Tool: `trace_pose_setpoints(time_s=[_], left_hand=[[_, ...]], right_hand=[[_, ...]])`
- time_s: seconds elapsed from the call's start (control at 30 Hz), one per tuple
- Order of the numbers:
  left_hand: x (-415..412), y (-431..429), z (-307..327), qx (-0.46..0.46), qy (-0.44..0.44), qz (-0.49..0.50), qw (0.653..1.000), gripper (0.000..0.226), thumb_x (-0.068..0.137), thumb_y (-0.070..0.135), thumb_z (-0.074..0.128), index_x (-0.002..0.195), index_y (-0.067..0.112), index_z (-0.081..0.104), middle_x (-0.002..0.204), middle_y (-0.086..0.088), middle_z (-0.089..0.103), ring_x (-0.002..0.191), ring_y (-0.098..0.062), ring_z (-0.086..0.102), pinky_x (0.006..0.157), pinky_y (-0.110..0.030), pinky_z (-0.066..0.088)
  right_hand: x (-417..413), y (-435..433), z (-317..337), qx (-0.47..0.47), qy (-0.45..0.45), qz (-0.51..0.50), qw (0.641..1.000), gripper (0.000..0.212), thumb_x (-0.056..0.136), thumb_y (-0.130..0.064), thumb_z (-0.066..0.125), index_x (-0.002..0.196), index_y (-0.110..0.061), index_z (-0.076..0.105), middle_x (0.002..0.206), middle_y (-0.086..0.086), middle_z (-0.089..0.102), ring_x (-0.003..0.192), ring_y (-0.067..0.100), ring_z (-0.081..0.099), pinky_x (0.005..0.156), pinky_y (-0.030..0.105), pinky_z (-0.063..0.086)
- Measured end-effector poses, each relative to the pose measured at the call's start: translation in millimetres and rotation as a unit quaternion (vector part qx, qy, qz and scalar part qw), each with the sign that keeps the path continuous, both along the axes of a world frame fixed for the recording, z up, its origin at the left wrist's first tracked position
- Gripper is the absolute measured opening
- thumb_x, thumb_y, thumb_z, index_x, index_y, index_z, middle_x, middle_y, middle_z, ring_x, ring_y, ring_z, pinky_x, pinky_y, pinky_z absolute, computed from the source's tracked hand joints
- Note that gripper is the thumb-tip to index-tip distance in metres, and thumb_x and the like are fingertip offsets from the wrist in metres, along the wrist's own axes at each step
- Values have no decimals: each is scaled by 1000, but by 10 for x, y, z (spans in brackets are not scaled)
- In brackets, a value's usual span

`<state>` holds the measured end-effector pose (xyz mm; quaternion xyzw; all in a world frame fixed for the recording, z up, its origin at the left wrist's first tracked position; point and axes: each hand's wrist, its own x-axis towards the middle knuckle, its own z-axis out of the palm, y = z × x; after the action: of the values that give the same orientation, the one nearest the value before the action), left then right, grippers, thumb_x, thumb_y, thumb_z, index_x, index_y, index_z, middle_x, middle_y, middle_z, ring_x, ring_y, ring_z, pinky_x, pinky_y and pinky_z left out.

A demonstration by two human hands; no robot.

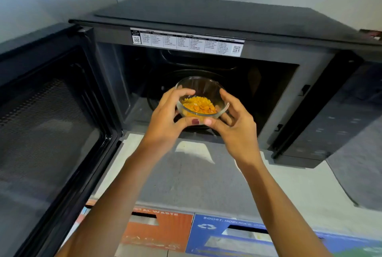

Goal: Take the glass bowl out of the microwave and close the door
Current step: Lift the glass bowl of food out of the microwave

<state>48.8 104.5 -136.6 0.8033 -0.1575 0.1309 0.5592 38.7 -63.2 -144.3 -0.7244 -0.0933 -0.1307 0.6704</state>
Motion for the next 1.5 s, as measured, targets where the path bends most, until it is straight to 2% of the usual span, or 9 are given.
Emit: trace_pose_setpoints(time_s=[0.2, 0.3, 0.47, 0.67, 0.8, 1.13, 1.23, 1.37, 1.5], left_hand=[[-483, -130, 24, -35, 21, -30, 999, 58, 75, 11, 77, 125, 29, 55, 133, 14, 45, 120, 6, 49, 87, -5, 44], [-665, -278, 44, 0, 14, -46, 999, 57, 76, 14, 77, 126, 29, 54, 134, 11, 46, 124, -1, 48, 98, -19, 47], [-960, -656, 87, 27, 2, -89, 996, 59, 73, 38, 67, 128, 23, 52, 137, 4, 45, 128, -11, 47, 103, -34, 48], [-1113, -1240, -4, 18, 22, -156, 987, 60, 74, 30, 72, 129, 19, 52, 143, 2, 40, 131, -13, 45, 106, -35, 47], [-1170, -1679, -76, 14, 18, -205, 978, 54, 78, 19, 75, 127, 18, 53, 144, -4, 39, 131, -13, 45, 104, -38, 48], [-1002, -2745, -314, -38, 44, -310, 949, 49, 83, -3, 68, 123, 23, 53, 143, -1, 37, 116, 17, 43, 82, -3, 45], [-839, -3095, -364, -40, 63, -313, 947, 52, 80, -5, 70, 123, 21, 55, 141, -1, 40, 116, 5, 49, 83, -13, 53], [-606, -3508, -430, -26, 72, -299, 951, 58, 79, -7, 69, 128, 20, 52, 143, -4, 39, 127, -18, 49, 103, -37, 48], [-360, -3867, -549, -43, 65, -298, 951, 64, 79, -9, 67, 133, 19, 47, 143, -6, 40, 127, -20, 49, 102, -41, 49]], right_hand=[[-512, -164, -24, 19, 23, -21, 999, 79, 67, -11, 82, 138, -19, 49, 113, -27, 63, 105, -8, 64, 77, 8, 52], [-783, -295, -28, 18, 25, -52, 998, 83, 60, -27, 80, 137, -23, 50, 106, -38, 63, 104, -14, 61, 78, 6, 51], [-1178, -624, -32, -6, 26, -112, 993, 82, 58, -34, 78, 135, -28, 50, 113, -32, 58, 100, -22, 58, 73, 0, 47], [-1558, -1222, -126, -33, 44, -176, 983, 80, 66, -5, 83, 134, -33, 53, 111, -29, 68, 107, -4, 64, 80, 8, 53], [-1767, -1584, -168, -20, 43, -219, 975, 80, 60, -14, 83, 133, -31, 54, 117, -24, 68, 111, -2, 64, 78, 10, 54], [-1868, -2472, -276, 2, 61, -291, 955, 82, 58, -14, 81, 134, -27, 53, 124, -16, 67, 115, 3, 63, 77, 10, 54], [-1756, -2745, -302, 1, 74, -309, 948, 84, 57, -16, 81, 135, -27, 52, 113, -29, 69, 116, 4, 63, 80, 15, 56], [-1543, -3057, -345, -14, 77, -325, 942, 82, 66, -6, 79, 140, -23, 47, 117, -20, 66, 114, 5, 64, 93, 27, 56], [-1272, -3363, -428, -28, 75, -323, 943, 79, 74, 6, 72, 143, -16, 41, 109, -32, 62, 101, -11, 64, 85, 17, 57]])
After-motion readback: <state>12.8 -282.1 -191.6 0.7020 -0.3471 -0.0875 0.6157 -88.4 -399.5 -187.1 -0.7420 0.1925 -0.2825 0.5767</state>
